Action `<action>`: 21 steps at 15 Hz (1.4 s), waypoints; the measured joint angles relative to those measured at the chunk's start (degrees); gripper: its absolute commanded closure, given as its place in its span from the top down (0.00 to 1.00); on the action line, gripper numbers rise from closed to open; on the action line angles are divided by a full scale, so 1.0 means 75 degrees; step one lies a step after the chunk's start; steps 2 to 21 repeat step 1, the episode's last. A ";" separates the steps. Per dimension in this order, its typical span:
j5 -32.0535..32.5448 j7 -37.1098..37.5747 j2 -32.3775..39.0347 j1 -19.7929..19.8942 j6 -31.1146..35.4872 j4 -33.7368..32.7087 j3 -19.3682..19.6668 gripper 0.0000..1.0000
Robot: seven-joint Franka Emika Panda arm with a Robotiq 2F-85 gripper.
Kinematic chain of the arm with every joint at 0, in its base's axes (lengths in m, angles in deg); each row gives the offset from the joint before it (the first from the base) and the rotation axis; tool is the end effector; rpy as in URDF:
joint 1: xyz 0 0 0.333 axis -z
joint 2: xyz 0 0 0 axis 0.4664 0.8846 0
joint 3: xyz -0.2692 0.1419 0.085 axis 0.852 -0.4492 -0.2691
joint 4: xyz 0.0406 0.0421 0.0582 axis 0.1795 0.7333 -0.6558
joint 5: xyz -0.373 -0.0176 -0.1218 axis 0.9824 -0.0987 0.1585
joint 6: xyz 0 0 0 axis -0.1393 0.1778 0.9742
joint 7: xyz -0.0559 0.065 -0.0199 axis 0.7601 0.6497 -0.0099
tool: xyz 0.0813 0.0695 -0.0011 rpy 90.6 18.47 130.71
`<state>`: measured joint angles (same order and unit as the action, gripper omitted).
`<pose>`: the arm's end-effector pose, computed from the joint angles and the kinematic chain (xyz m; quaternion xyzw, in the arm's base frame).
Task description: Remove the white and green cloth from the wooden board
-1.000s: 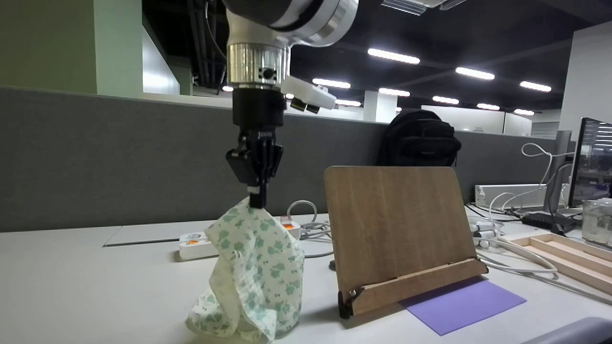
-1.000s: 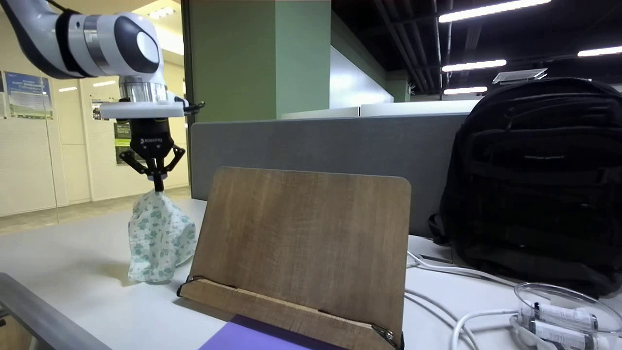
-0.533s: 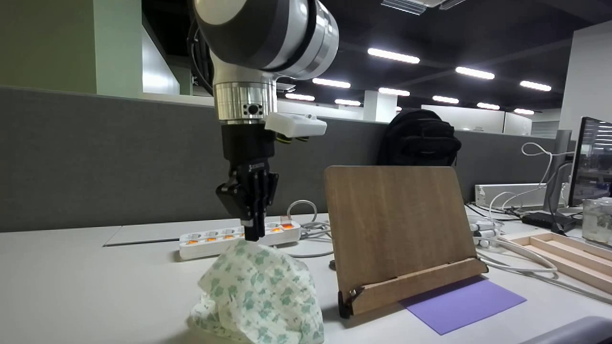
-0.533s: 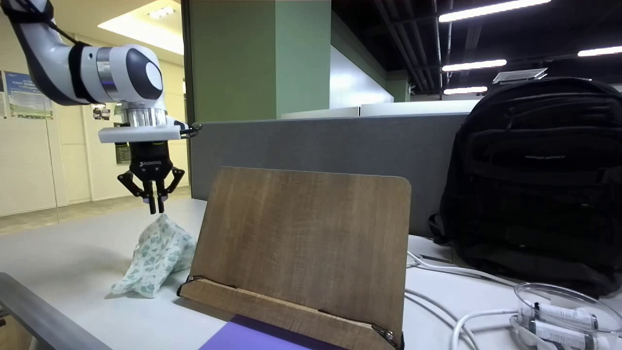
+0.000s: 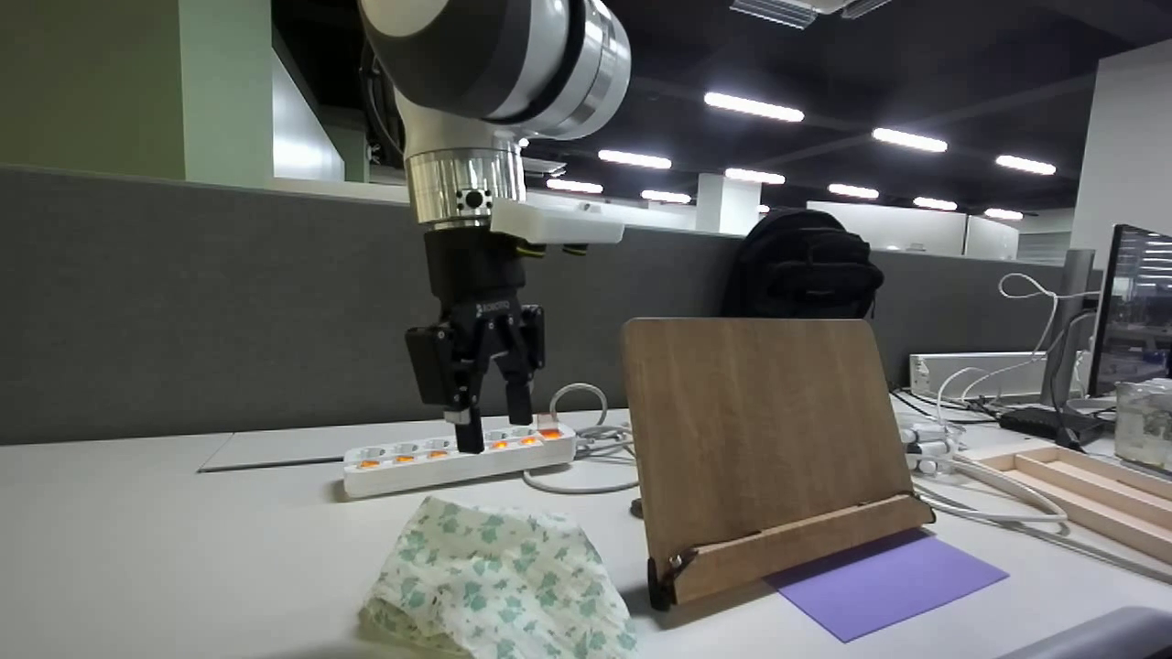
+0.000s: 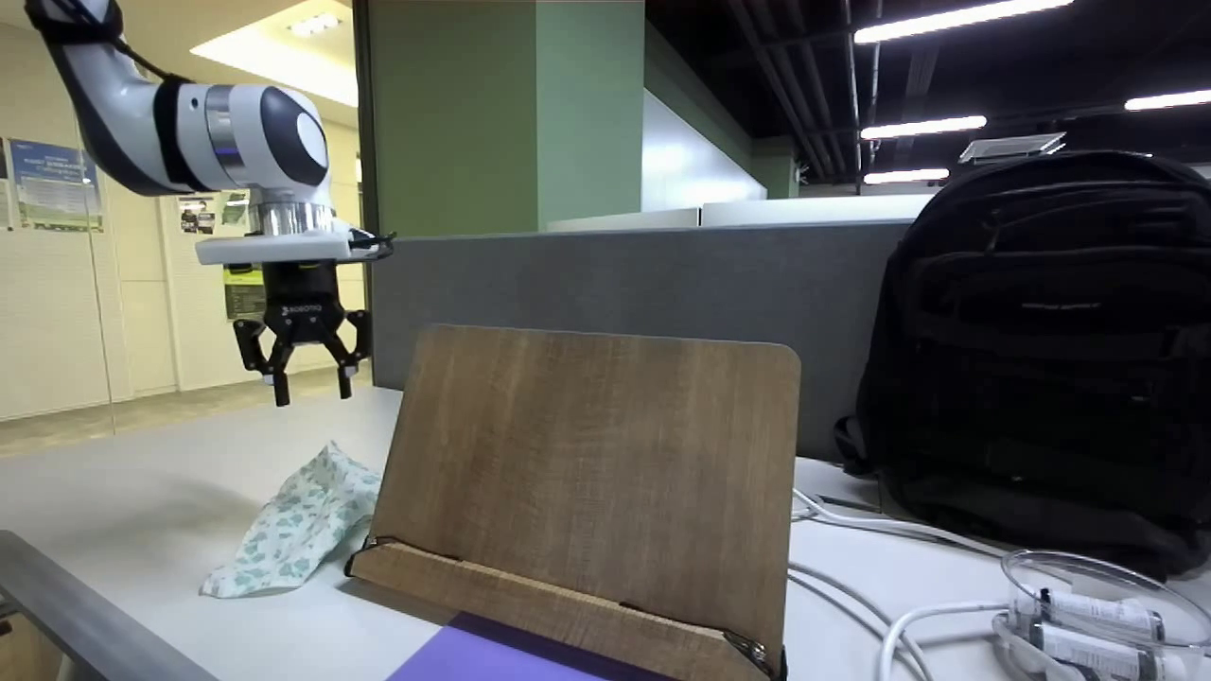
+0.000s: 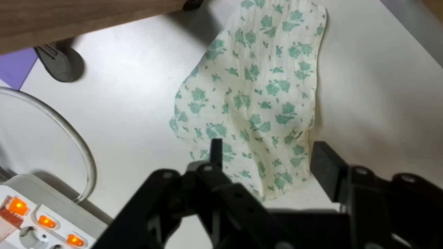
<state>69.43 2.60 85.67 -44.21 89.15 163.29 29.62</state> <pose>0.4560 0.2587 0.2654 0.9344 0.3510 -0.0307 0.0531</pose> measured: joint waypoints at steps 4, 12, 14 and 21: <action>-0.0003 0.0022 -0.0086 0.0011 -0.0108 -0.0008 0.0010 1.00; -0.0003 0.0022 -0.0086 0.0011 -0.0108 -0.0008 0.0010 1.00; -0.0003 0.0022 -0.0086 0.0011 -0.0108 -0.0008 0.0010 1.00; -0.0003 0.0022 -0.0086 0.0011 -0.0108 -0.0008 0.0010 1.00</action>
